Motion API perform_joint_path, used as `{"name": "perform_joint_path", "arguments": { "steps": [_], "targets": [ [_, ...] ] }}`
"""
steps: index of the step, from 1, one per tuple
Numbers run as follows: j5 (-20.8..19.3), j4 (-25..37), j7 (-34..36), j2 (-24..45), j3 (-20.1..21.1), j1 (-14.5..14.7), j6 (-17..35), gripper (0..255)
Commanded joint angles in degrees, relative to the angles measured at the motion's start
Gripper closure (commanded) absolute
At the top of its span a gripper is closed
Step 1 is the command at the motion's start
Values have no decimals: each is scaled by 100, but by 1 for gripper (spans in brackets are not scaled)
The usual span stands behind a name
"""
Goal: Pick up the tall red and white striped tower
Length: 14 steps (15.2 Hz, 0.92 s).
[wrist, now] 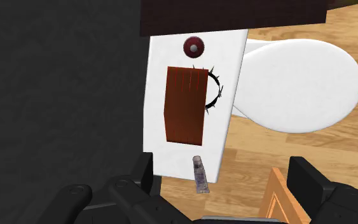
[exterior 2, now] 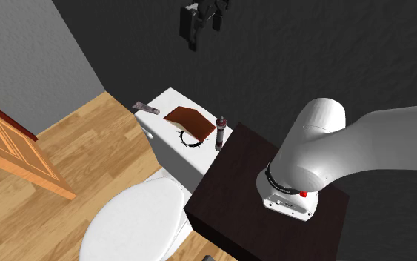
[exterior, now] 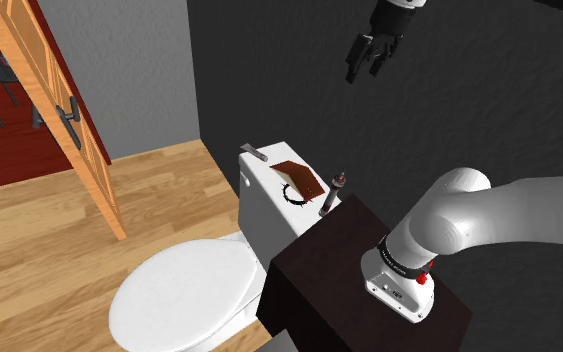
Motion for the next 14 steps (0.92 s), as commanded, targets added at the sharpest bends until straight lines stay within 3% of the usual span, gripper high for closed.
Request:
{"name": "perform_joint_path", "arguments": {
  "steps": [1,14],
  "targets": [
    [0,0,0,0,0,0,0,0],
    [306,-1864,315,595,-614,-343,1493,0]
  ]
}}
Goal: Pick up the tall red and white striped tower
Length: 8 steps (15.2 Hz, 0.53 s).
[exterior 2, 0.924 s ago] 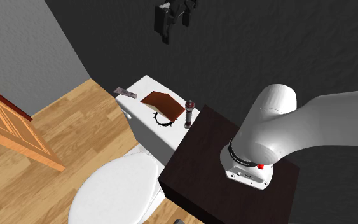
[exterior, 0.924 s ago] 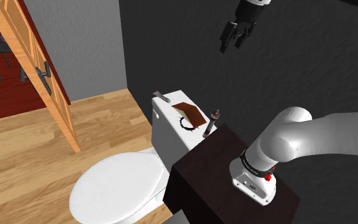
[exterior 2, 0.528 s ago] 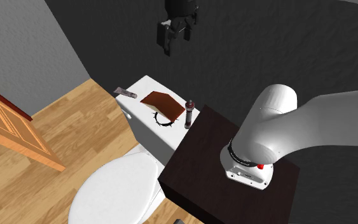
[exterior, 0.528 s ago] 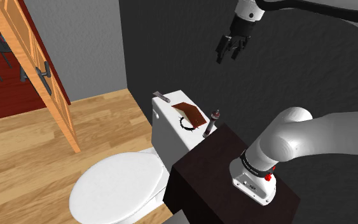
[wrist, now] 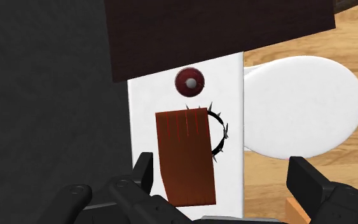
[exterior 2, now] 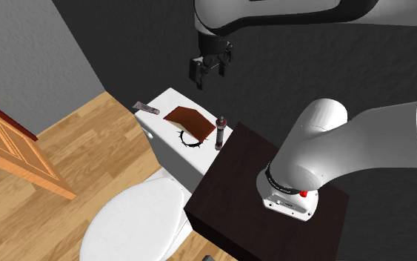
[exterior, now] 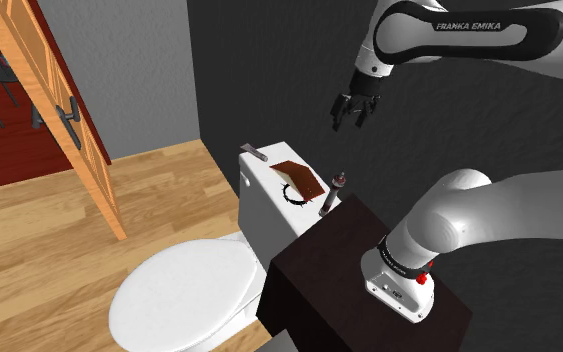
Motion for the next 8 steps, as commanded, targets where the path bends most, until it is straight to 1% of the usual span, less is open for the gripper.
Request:
{"name": "perform_joint_path", "arguments": {
  "steps": [1,8],
  "targets": [
    [57,-274,26,194,-104,-43,316,0],
    [337,-1040,40,980,-454,-132,1326,0]
  ]
}}
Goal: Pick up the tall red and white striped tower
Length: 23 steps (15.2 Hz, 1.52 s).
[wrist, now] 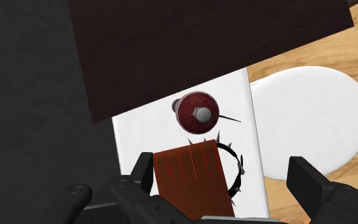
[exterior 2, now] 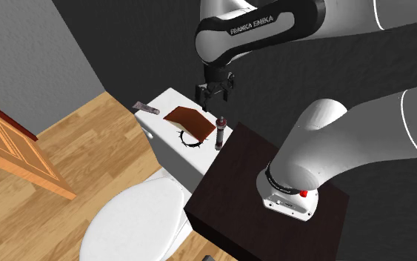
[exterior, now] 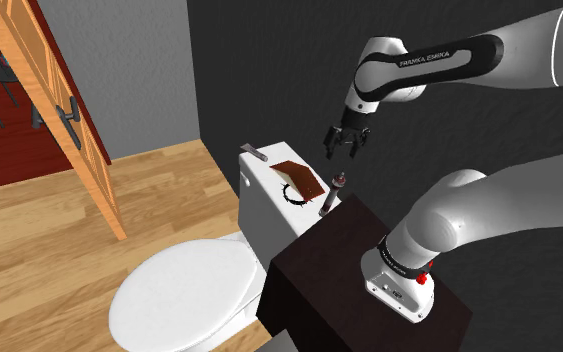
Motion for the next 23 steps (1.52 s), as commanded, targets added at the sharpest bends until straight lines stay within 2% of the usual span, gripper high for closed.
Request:
{"name": "perform_joint_path", "arguments": {
  "steps": [1,4,11,13,14,23],
  "targets": [
    [112,-220,-12,270,-102,-5,336,0],
    [313,-451,-83,723,-256,23,794,0],
    [511,-619,-324,1325,-359,144,1538,0],
    [534,-629,-348,1380,-367,157,1600,0],
    [523,-639,-358,1372,-375,146,1600,255],
    [534,-629,-348,1380,-367,157,1600,255]
  ]
}}
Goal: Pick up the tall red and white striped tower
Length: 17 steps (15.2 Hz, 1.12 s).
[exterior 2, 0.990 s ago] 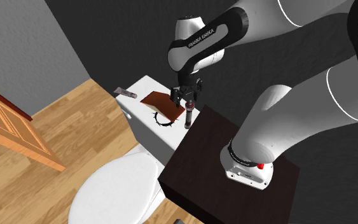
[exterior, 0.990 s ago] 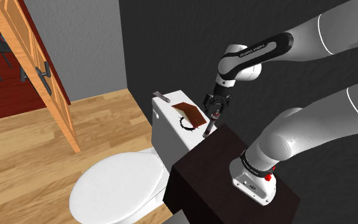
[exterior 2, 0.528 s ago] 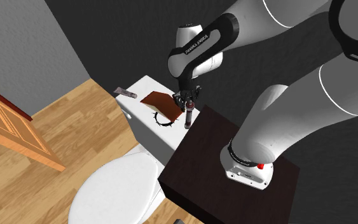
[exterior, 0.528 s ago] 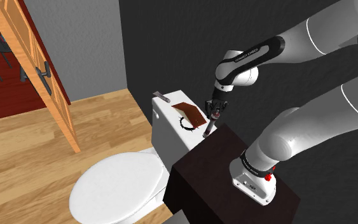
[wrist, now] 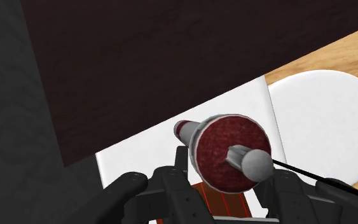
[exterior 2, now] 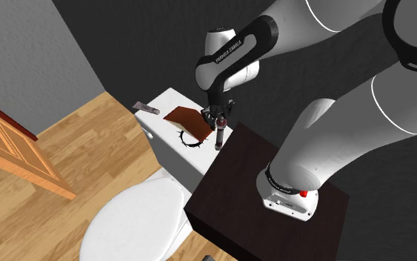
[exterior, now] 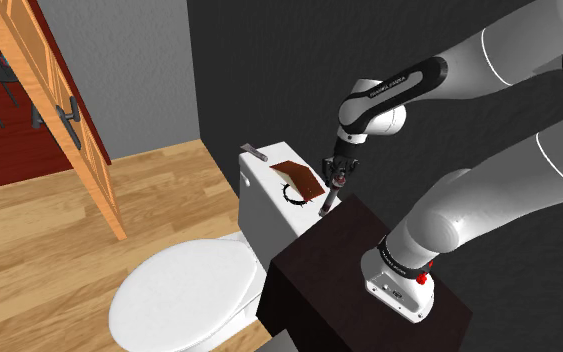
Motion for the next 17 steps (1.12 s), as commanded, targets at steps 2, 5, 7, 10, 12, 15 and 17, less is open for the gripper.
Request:
{"name": "perform_joint_path", "arguments": {
  "steps": [2,5,7,10,12,15,17],
  "targets": [
    [-70,38,83,-181,32,-37,-215,255],
    [-159,108,189,-444,76,-91,-535,255],
    [-206,163,251,-606,104,-120,-746,255],
    [-260,257,335,-832,145,-157,-1058,255],
    [-288,328,385,-970,171,-177,-1262,255],
    [-319,445,453,-1159,208,-202,-1562,255],
    [-321,451,456,-1169,210,-203,-1576,255]
  ]
}}
